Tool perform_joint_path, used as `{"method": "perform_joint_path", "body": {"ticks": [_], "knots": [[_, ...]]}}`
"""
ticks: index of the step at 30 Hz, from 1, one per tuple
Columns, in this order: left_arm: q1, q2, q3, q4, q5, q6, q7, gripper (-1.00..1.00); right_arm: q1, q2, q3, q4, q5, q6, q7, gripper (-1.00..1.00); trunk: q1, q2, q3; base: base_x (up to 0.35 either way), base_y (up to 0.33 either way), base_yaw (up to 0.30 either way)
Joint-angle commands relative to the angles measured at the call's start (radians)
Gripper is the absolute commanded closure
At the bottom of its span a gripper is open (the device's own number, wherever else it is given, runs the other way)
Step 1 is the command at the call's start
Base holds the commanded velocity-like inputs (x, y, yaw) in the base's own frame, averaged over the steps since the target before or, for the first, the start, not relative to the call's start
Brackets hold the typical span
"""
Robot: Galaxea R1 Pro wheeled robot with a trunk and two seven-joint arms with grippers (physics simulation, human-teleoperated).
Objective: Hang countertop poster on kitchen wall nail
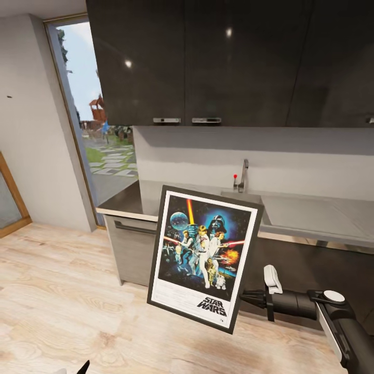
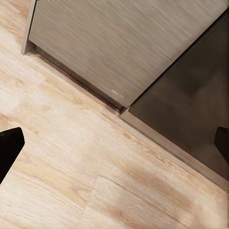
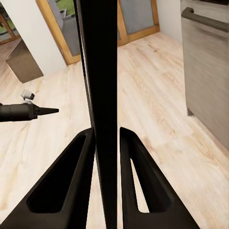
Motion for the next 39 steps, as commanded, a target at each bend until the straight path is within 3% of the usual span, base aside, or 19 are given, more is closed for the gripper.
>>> {"method": "perform_joint_path", "body": {"ticks": [1,39], "knots": [[-0.001,0.000,-0.008,0.001,0.008,-0.004,-0.002,-1.00,-0.001,0.000,-0.001,0.000,0.000,0.014,0.006,1.00,-0.004,0.006,0.002,0.000,0.000,0.000],[-0.001,0.000,-0.010,0.000,0.006,-0.004,-0.003,-1.00,-0.001,-0.002,-0.002,0.000,0.000,0.014,0.007,1.00,-0.150,0.272,0.121,0.000,0.000,0.000]]}}
